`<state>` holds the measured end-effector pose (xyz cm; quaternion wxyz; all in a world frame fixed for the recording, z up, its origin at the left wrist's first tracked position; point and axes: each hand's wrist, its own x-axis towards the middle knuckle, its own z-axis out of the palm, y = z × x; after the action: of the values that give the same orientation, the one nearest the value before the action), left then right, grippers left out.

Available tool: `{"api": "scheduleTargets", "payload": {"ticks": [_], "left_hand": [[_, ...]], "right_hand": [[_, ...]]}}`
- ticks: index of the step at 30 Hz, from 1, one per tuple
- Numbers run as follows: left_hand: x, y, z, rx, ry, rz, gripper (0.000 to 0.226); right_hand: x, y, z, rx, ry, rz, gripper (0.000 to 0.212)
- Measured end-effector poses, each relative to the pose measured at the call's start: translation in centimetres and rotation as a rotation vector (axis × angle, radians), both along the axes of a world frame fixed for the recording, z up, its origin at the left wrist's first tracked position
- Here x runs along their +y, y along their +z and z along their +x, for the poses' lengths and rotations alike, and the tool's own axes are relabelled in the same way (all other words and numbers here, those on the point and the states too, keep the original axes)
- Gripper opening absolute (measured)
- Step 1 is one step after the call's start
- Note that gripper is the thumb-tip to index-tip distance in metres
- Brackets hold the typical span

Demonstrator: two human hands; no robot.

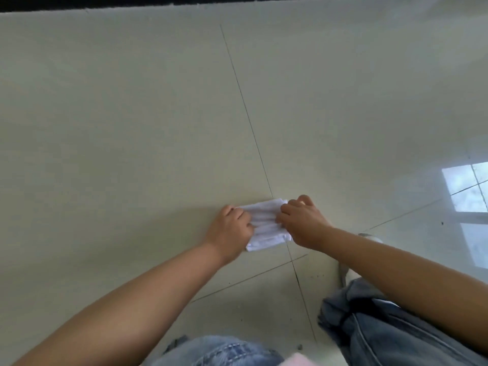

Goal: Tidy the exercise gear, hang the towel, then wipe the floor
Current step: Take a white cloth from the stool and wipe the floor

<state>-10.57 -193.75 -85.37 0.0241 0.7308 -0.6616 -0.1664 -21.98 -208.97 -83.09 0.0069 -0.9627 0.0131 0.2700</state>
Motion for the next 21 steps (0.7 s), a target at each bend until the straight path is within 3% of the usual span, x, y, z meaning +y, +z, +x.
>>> {"api": "scheduleTargets", "payload": {"ticks": [5, 7, 11, 14, 18, 21], "left_hand": [[-9.4, -0.1, 1.1, -0.065, 0.042, -0.082, 0.025], [-14.7, -0.1, 1.5, -0.066, 0.066, 0.021, 0.030], [-21.9, 0.8, 3.2, -0.108, 0.155, 0.207, 0.035], [-21.8, 0.9, 7.1, -0.182, 0.256, 0.253, 0.033], [-17.6, 0.5, 13.4, -0.207, 0.547, 0.283, 0.024], [-14.3, 0.3, 13.2, -0.227, 0.458, 0.237, 0.015]], "right_hand": [[-7.6, -1.0, -0.5, -0.105, -0.243, -0.042, 0.032], [-11.1, -1.0, -0.1, -0.103, -0.388, -0.078, 0.019], [-17.2, -1.6, 3.0, -0.199, -0.580, -0.126, 0.028], [-18.0, -2.7, 8.6, -0.304, -0.564, -0.022, 0.031], [-13.9, -2.8, 15.8, -0.332, -0.514, 0.126, 0.033], [-11.1, -3.7, 14.9, -0.525, -0.401, 0.192, 0.022]]}}
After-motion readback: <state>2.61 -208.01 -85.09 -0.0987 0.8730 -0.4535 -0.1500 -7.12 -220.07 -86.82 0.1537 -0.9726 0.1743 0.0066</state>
